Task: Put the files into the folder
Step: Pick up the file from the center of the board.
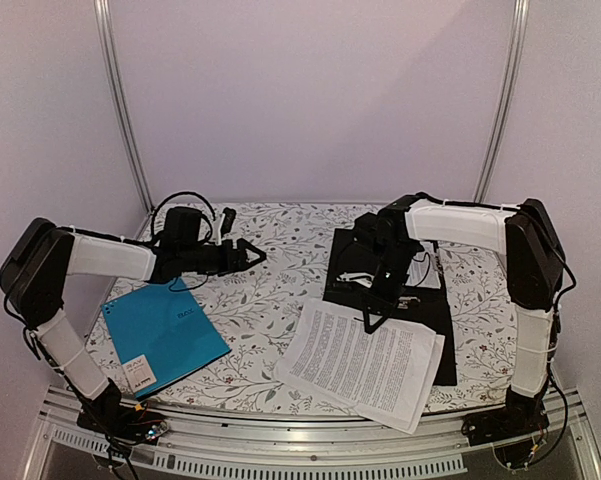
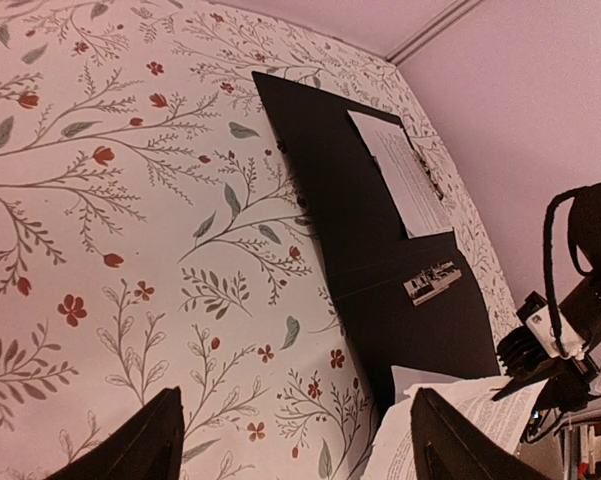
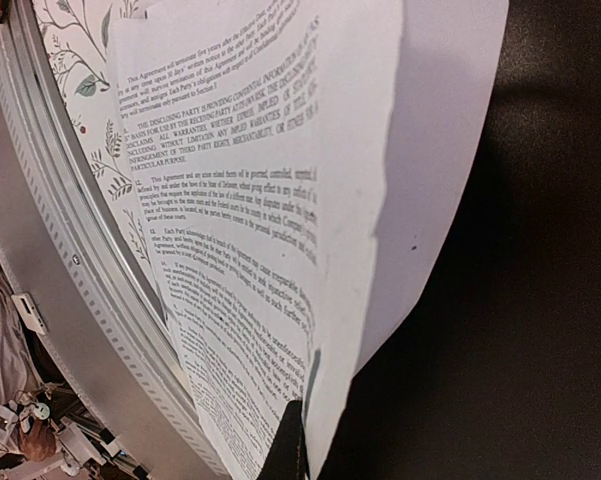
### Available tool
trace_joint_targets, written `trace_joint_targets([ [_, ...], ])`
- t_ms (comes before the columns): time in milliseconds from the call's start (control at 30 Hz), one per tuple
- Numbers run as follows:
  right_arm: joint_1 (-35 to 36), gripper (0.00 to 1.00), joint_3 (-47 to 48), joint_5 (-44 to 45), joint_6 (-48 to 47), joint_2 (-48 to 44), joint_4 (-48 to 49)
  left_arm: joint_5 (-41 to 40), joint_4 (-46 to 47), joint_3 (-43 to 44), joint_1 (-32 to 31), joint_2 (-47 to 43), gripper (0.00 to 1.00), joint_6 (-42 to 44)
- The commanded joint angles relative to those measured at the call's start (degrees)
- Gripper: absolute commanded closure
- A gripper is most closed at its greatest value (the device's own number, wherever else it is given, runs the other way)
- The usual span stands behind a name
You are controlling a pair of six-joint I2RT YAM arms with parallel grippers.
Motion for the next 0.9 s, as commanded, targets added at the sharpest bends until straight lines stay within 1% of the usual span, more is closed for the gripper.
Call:
trace_joint_targets([
  [0,-0.27,1.0,0.55,0.6,-0.8,0.69,-0.13,-1.03,0.05,0.02,-1.3,0.66,0.22,1.23],
  [267,-0.26,1.0,-0.07,0.67,-0.74,-0.18,0.21,-2.54,-0.9,0.99,-2.54,1.32,0.22,1.96],
  [500,-0.25,1.0,-0.44,0.58,-0.54,-1.47,0.82,-2.13,-1.27,1.9,-3.26,2.14,0.22,2.75],
  [867,-0.67,1.0,-4.83,-0.54,1.45,-7.38,8.07,-2.29,-0.46,2.66,-5.3,3.31,0.22,2.98],
])
